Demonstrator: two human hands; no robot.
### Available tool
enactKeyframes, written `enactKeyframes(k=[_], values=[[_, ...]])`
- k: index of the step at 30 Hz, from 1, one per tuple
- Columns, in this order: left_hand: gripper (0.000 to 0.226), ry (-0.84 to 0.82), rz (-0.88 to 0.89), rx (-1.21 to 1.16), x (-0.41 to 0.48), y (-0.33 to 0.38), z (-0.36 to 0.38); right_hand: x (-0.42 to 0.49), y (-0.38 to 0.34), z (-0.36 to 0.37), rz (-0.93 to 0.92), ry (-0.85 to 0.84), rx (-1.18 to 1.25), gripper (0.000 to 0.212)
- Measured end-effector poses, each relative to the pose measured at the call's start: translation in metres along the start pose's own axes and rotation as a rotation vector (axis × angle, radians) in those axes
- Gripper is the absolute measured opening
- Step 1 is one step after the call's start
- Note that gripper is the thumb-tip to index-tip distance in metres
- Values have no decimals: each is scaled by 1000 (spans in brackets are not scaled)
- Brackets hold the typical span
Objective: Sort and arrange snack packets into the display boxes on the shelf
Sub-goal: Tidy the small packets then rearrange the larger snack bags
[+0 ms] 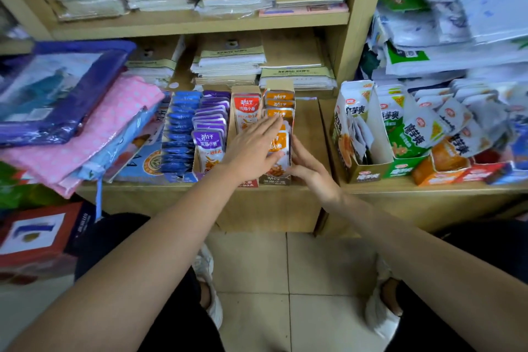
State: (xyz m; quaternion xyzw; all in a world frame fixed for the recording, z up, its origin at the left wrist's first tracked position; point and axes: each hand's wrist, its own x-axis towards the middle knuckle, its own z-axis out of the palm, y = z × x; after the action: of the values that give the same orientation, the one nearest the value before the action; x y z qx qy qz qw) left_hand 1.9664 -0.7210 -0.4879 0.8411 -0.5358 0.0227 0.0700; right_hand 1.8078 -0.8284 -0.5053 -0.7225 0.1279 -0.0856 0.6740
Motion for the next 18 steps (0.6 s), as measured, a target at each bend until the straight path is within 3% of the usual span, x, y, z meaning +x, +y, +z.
enactKeyframes(k=[4,10,15,18], values=[[79,-92,-1,-50,2,2,-13,-17,4,-7,102,-45,-68,76],[73,10,-18,-156,-27,14,-36,-55,-11,-25,85,43,-371,72],[48,169,-19,-128,-45,29,-48,-88,-19,-49,-85,258,-525,34],[54,79,-78,-114,-33,33,-50,-94,-15,-61,-111,312,-554,26]])
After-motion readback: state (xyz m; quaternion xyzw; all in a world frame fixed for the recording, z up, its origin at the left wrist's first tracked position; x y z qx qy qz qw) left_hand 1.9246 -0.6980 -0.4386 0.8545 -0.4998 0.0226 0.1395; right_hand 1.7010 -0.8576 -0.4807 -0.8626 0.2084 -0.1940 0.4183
